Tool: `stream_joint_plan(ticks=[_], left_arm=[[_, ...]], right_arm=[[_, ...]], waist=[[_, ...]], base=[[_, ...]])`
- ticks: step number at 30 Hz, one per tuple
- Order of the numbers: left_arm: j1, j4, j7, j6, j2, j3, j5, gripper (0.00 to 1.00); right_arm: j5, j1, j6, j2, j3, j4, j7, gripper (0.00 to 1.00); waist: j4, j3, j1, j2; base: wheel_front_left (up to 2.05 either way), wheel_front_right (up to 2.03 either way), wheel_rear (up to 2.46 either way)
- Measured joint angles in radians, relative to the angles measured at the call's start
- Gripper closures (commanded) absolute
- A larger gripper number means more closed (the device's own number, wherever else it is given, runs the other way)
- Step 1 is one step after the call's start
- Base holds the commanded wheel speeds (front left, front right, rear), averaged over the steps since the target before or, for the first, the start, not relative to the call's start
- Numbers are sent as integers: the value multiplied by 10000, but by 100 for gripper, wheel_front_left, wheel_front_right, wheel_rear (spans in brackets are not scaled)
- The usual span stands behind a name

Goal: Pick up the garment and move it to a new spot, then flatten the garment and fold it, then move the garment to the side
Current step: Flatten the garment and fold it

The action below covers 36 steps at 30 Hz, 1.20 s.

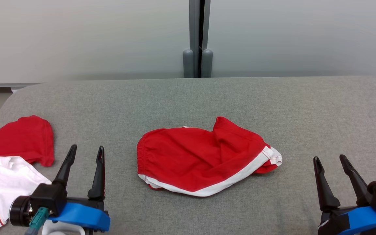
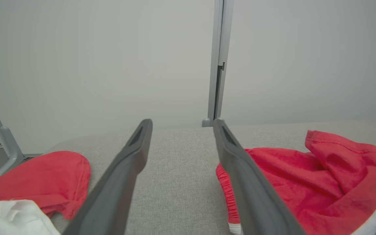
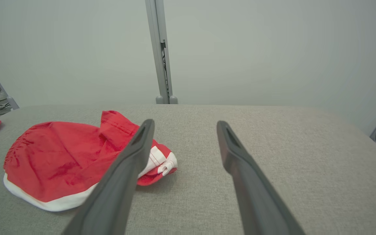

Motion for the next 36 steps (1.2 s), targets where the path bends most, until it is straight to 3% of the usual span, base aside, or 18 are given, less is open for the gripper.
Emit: stream_joint_plan(ticks=[21, 25, 36], left_arm=[[348, -399, 165, 13, 196, -46, -113, 0], [-165, -171, 719, -428, 23, -376, -414, 0], [-1175, 2197, 2819, -1820, -894, -1181, -1896, 0]], right_arm=[[23, 100, 0, 0, 2, -100, 48, 0], [35, 39, 0, 0, 46, -142, 54, 0], [100, -319, 0, 2, 284, 50, 21, 0]], waist=[[-42, 162, 0, 1], [-51, 426, 1, 2], [-237, 1314, 3, 3]], base=[[0, 0, 0], [0, 0, 0], [0, 0, 0]])
